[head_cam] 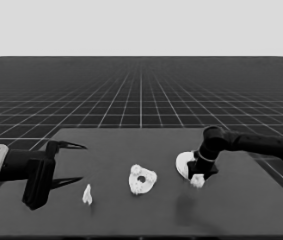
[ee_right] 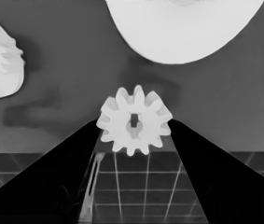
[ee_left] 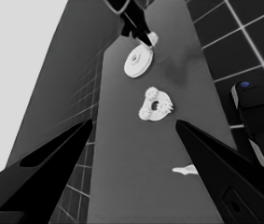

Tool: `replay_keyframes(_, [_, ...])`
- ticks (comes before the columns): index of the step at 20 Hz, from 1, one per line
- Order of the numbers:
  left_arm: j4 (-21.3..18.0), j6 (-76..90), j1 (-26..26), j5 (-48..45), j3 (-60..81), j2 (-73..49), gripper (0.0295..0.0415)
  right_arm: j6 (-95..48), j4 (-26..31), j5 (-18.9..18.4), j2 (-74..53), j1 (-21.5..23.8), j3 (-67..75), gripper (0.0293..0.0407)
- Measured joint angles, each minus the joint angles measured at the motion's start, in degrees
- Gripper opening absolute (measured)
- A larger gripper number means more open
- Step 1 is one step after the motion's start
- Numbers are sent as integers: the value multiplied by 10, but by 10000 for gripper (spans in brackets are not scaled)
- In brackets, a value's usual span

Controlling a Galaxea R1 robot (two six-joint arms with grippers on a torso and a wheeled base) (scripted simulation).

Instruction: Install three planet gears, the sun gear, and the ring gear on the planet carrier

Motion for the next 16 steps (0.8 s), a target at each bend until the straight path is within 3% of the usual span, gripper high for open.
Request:
replay_keyframes(2, [0,0,0,0,0,0,385,0,1,0,0,1,0,310])
replay_keyframes(4, [0,0,0,0,0,0,385,133,6,-27,241,12,-134,310])
replay_keyframes(6, [0,0,0,0,0,0,385,107,10,-22,364,14,-260,310])
replay_keyframes(12, [0,0,0,0,0,0,385,71,12,-16,423,15,-351,310])
replay_keyframes(14, [0,0,0,0,0,0,385,56,-31,-3,431,-31,-377,310])
replay_keyframes(16, [0,0,0,0,0,0,385,48,-46,3,435,-48,-390,310])
